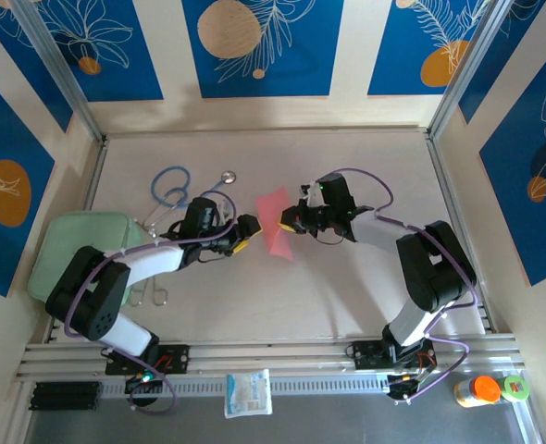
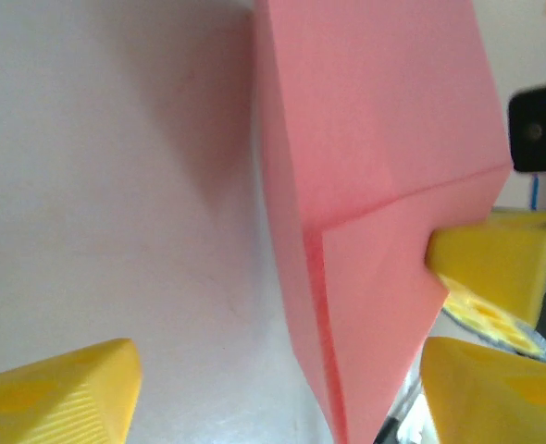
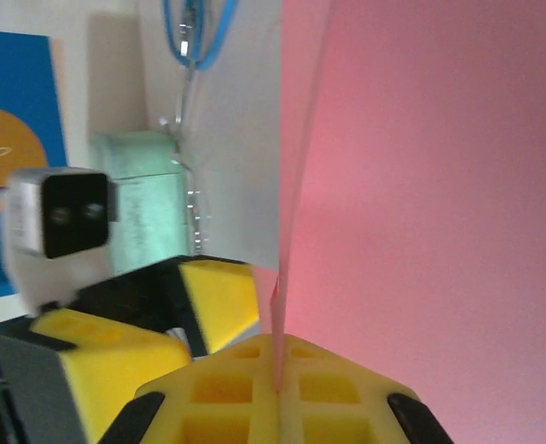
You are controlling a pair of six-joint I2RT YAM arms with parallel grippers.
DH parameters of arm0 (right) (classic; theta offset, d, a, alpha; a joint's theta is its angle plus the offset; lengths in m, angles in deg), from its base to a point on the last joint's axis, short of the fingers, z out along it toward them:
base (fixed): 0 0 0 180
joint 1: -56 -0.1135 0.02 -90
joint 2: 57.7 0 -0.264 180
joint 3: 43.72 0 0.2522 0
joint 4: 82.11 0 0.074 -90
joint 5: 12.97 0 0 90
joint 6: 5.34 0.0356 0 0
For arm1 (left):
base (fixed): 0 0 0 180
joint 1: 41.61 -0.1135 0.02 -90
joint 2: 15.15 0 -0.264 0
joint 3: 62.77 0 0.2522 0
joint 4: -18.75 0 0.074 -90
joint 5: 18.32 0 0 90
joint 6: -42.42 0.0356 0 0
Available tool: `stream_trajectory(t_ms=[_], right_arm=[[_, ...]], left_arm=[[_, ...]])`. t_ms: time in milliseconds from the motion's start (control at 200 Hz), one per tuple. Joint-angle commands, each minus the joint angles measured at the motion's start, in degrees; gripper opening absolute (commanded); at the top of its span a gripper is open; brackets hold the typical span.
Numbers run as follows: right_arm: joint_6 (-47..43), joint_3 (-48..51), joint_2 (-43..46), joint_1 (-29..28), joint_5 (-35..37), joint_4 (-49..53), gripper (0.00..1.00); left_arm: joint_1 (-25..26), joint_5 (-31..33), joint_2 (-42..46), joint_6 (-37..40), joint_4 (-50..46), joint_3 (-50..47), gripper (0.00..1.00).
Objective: Fold a paper plane with a square sheet of paper (pick it up from the middle)
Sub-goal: Turn over the paper at the center of the table.
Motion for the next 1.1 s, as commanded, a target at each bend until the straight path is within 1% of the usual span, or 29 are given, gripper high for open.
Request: stream_trajectory(t_ms=[0, 110, 215, 320, 475, 670, 795, 940, 1096], right_arm=[[2.98, 0.38, 0.98, 0.76, -6.14, -3.94, 0.05], [3.51, 0.06, 0.86, 0.92, -7.57, -4.35, 0.05], [5.26, 0.74, 0.63, 1.36, -8.92, -6.4, 0.05], [6.32, 1.07, 0.54, 1.6, -9.8, -7.63, 0.06], [6.43, 1.12, 0.06, 1.66, -10.15, -7.81, 0.06], [7.11, 1.38, -0.51, 2.23, -10.63, -8.18, 0.06], [7.21, 1.43, -0.56, 2.39, -10.55, -8.28, 0.07], [6.84, 1.97, -0.26, 2.71, -10.07, -7.82, 0.14], [5.44, 2.0, 1.35, 3.9, -7.22, -3.25, 0.29]], left_arm=[[1.12, -4.72, -1.49, -6.97, 16.68, -0.66, 0.86], [2.42, -5.29, -3.39, -8.2, 20.15, -0.17, 0.88], [2.8, -5.57, -4.85, -7.96, 20.1, 0.72, 0.89], [3.09, -5.83, -5.41, -7.95, 20.98, 1.34, 0.85], [3.2, -6.07, -5.28, -6.96, 19.39, 2.59, 0.7], [3.09, -5.18, -4.04, -6.73, 17.98, 2.9, 0.44], [3.11, -4.63, -3.41, -6.17, 16.51, 3.11, 0.34], [2.94, -4.2, -3.26, -5.98, 16.31, 2.99, 0.23], [2.83, -3.21, -3.0, -4.82, 15.82, 3.19, 0.1]])
